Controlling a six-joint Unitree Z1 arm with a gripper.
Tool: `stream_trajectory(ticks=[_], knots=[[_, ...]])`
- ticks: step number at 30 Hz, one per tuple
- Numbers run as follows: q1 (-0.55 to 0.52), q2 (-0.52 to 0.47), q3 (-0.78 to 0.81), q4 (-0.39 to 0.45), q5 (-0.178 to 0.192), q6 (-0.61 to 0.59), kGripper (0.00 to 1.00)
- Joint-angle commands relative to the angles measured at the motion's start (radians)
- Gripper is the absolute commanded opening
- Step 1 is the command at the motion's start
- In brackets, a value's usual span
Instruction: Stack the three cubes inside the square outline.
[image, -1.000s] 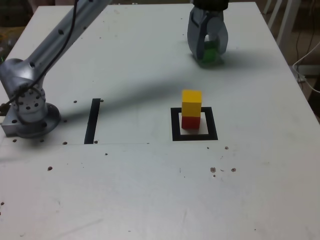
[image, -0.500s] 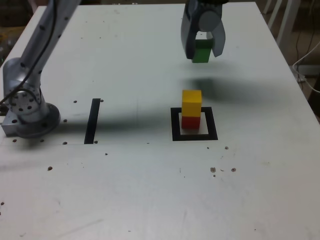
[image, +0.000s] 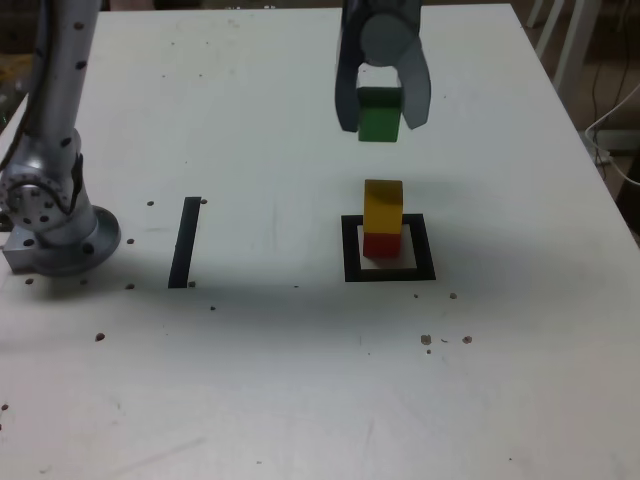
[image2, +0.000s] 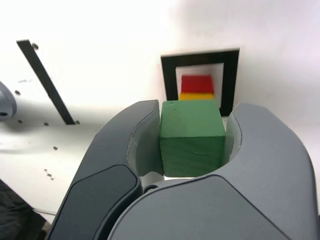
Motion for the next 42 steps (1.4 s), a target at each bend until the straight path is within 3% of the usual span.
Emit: stream_trajectory(ticks=[1, 25, 42], knots=[[-0.017, -0.014, 0.021, 0.009, -0.003, -0.008, 0.28], [-0.072, -0.022, 0.164, -0.171, -0.035, -0.033, 0.28], [-0.08, -0.022, 0.198, -0.223, -0.037, -0.029, 0.28]])
